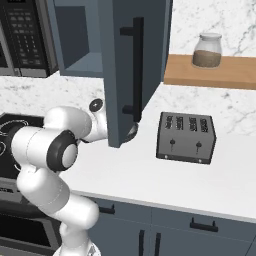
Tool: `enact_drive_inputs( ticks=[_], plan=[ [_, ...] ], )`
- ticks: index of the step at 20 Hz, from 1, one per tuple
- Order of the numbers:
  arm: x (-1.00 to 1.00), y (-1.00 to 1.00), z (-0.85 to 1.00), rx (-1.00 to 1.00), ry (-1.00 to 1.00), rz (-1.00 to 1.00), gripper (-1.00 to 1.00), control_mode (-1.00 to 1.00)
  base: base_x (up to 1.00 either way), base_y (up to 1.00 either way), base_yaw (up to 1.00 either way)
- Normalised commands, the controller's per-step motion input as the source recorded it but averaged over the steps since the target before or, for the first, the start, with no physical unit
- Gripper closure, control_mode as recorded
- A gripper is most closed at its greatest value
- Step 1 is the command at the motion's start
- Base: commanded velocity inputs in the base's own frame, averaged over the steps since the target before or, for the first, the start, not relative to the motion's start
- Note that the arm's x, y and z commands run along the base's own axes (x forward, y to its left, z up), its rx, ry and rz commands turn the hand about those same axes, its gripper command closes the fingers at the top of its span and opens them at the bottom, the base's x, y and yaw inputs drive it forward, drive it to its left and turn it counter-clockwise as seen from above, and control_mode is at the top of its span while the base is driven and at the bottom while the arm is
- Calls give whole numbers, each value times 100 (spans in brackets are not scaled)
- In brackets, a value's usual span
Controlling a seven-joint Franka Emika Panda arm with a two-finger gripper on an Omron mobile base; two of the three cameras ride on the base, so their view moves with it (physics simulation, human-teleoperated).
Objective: Pick up the bowls on the counter and stack them on top of one another in the open cabinet. Place the smaller bowl on top of the larger bowl.
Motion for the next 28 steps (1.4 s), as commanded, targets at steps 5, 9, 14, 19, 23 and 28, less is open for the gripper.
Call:
enact_drive_inputs(
  ticks=[5,9,14,19,23,28],
  plan=[
    [-88,-6,63,8,5,0,-100,-100,0,0,0],
    [-26,5,45,11,22,0,-100,-100,0,0,0],
    [13,1,7,5,16,0,-100,-100,0,0,0],
    [2,1,-52,0,27,0,-100,-100,0,0,0],
    [3,0,-17,4,1,0,-100,-100,0,0,0],
    [15,0,0,3,-6,0,-100,-100,0,0,0]
  ],
)
